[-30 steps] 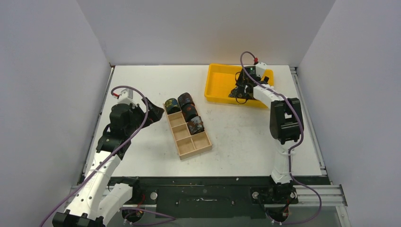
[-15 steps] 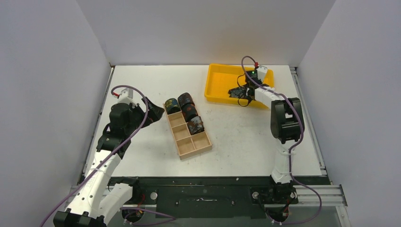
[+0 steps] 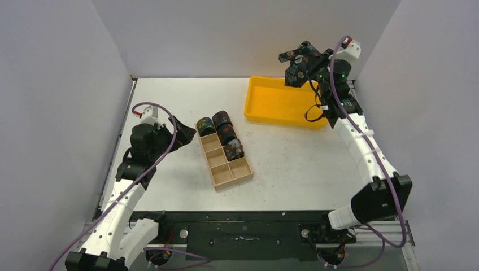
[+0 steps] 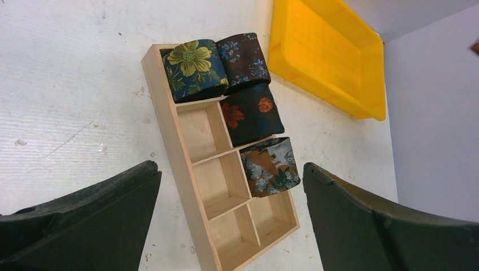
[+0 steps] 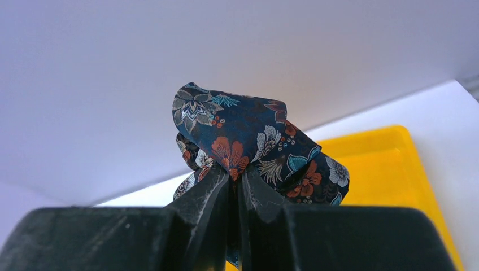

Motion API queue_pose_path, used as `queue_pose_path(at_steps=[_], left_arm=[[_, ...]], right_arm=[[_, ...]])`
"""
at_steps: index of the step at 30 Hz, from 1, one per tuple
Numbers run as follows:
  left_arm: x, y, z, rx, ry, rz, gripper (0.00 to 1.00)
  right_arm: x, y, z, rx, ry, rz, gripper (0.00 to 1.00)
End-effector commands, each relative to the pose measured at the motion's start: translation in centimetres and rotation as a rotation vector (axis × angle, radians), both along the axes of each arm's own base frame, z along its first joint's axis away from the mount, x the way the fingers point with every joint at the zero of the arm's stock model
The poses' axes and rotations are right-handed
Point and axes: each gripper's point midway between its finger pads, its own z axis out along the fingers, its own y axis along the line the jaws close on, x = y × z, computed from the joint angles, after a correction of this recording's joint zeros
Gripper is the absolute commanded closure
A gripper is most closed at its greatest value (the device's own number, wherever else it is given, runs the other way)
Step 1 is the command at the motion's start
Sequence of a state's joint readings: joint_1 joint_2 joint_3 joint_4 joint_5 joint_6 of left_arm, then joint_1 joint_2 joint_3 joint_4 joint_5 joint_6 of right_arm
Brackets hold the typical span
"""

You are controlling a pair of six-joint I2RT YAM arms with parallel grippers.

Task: Roll the ties
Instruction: Pick up the tie from the bin, then place the tie at the center of the board, then move the storage box to the center of the board.

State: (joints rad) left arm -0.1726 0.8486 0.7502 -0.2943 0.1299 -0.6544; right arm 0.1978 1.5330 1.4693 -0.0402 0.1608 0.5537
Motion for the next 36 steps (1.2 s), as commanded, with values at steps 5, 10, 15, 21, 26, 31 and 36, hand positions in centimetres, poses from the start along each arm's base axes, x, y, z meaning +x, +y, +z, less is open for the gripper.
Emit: queue_pose_path(at_steps=[5, 10, 15, 21, 26, 31, 36], left_arm=[[0.5, -0.9, 1.9, -0.045, -0.083, -0.047, 0.03], [0.3, -1.7, 1.7, -0.047, -0.079, -0.082, 0.03], [0.0, -2.0, 0.4, 0.055, -0.015, -0.075, 0.03], [-0.7, -1.0, -4.9, 0.263, 0.223, -0.001, 0.08], [-1.1, -2.2, -10.0, 0.261, 0.383, -0.050, 0.17], [-0.3, -3.9, -13.8, 0.235, 0.476, -0.080, 0.17], [0.6, -5.3, -16.6, 0.239, 0.550, -0.102, 0.30]], right_arm=[[-11.1, 4.4, 5.3, 0.106, -0.171, 0.288, 0.95], [-16.8, 4.6, -3.0, 0.035, 0.017, 0.325, 0.95], [-21.9, 6.6, -12.3, -0.003, 0.215, 0.455, 0.95], [-24.1, 6.2, -17.6, -0.006, 0.325, 0.453, 0.35], [-23.9, 6.4, -17.9, -0.024, 0.329, 0.464, 0.15], [-24.2, 6.9, -18.6, -0.026, 0.334, 0.499, 0.13], [-24.8, 7.3, -19.0, -0.015, 0.335, 0.529, 0.13]])
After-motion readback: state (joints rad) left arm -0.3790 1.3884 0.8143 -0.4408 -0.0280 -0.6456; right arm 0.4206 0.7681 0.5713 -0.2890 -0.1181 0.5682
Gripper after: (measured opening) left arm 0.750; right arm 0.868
